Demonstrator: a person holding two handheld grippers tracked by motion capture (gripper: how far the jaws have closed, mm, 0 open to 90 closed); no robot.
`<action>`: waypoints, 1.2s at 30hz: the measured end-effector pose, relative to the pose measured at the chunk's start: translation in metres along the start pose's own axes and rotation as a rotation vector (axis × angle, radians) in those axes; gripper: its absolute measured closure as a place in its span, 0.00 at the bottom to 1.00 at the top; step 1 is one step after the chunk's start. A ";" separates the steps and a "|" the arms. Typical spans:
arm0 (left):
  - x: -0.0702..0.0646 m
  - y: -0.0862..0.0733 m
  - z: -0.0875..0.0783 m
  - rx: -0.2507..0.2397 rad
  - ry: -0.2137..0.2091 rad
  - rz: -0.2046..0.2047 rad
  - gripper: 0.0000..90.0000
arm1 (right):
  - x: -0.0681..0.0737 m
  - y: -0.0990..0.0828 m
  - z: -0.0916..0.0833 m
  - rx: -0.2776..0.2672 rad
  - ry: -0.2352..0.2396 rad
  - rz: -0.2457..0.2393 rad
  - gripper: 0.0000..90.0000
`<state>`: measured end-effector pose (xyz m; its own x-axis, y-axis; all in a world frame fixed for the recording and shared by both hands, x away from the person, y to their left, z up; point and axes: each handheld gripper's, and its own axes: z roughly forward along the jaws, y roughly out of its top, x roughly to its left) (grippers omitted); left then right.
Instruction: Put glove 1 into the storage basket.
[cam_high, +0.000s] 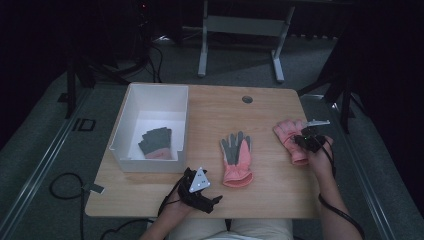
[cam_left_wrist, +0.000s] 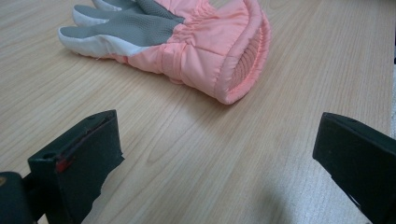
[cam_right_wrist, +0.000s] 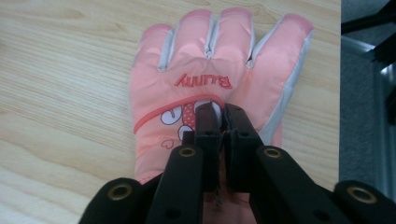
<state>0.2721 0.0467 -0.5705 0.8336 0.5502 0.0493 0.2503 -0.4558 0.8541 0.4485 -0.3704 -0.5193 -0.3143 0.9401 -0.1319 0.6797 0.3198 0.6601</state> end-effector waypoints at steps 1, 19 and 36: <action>0.000 0.000 0.000 -0.003 0.000 -0.001 0.01 | 0.000 0.000 -0.003 -0.008 0.002 0.009 0.96; 0.000 -0.001 -0.001 -0.004 0.006 -0.006 0.01 | 0.057 -0.016 -0.097 -0.124 -0.015 0.133 0.97; 0.000 0.000 0.000 0.001 0.003 0.008 0.01 | 0.090 -0.044 -0.072 -0.062 -0.014 0.203 0.97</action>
<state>0.2723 0.0470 -0.5703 0.8342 0.5485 0.0577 0.2439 -0.4608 0.8533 0.3422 -0.3080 -0.5068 -0.1654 0.9862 -0.0013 0.6862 0.1160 0.7181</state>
